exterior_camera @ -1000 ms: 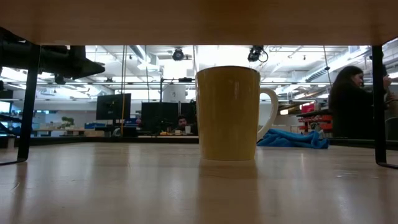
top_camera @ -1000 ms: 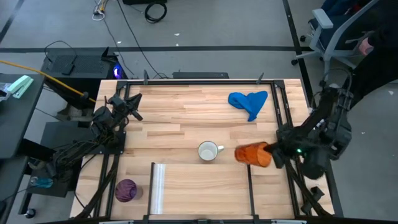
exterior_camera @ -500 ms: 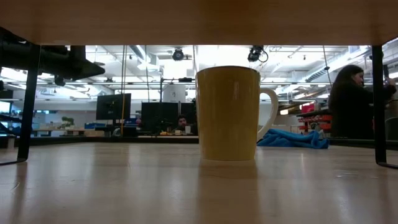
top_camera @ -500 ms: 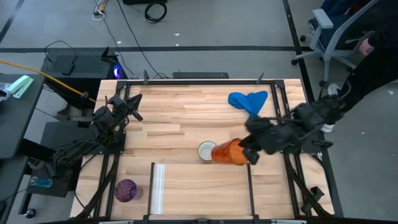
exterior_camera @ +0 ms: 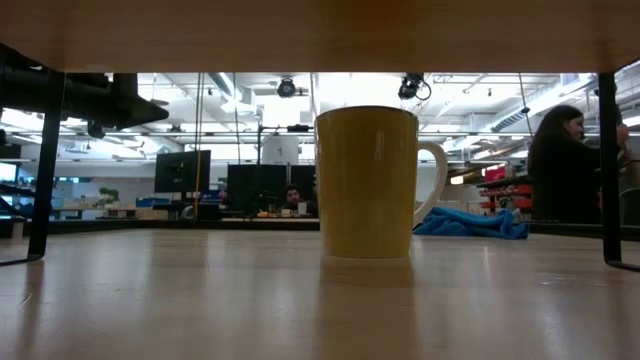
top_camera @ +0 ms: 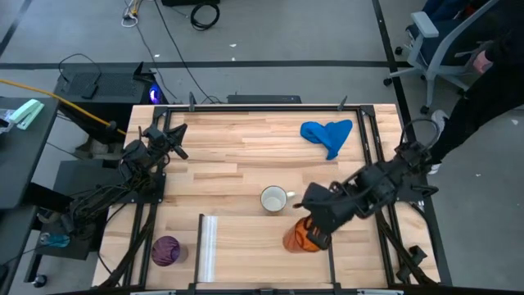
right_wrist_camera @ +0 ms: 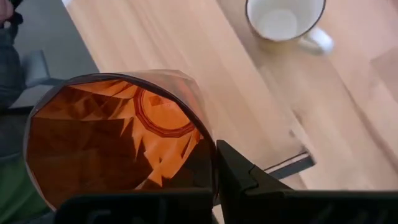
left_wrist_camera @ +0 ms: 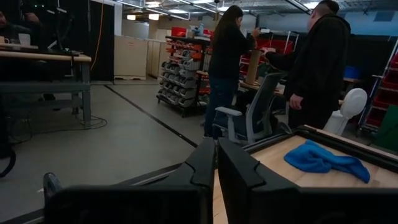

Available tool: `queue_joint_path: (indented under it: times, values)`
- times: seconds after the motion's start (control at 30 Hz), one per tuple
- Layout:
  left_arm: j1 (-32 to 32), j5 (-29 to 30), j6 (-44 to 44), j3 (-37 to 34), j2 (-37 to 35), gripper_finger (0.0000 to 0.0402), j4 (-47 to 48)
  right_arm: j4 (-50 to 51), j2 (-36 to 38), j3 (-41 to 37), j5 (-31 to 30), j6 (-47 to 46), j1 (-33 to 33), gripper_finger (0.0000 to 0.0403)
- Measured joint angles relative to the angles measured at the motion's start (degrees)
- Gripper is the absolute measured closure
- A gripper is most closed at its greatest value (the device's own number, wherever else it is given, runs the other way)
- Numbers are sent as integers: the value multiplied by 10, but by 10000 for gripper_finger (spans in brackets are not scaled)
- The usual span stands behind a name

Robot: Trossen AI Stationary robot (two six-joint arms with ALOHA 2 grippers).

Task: Stack small to large cups/mugs on shelf
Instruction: Put the orange cup on the shelf

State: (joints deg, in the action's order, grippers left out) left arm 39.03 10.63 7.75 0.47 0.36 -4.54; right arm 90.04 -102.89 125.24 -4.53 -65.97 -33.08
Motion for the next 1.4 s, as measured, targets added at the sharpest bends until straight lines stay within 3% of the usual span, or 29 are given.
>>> queue_joint_path:
  times: [0.33, 0.63, 1.07, 1.4]
  values:
    - [0, 0, 1, 0, 0, 368, -1, 0, -30, 0, 2, -10, -21, 397]
    - [0, 0, 0, 0, 0, 371, 2, 0, -62, -1, 46, -3, -27, 397]
    - [0, 0, 0, 0, 0, 374, 2, 0, -61, -22, 32, 13, -22, 397]
    - [0, 0, 0, 0, 0, 363, 3, -4, -56, -56, 53, 13, -18, 397]
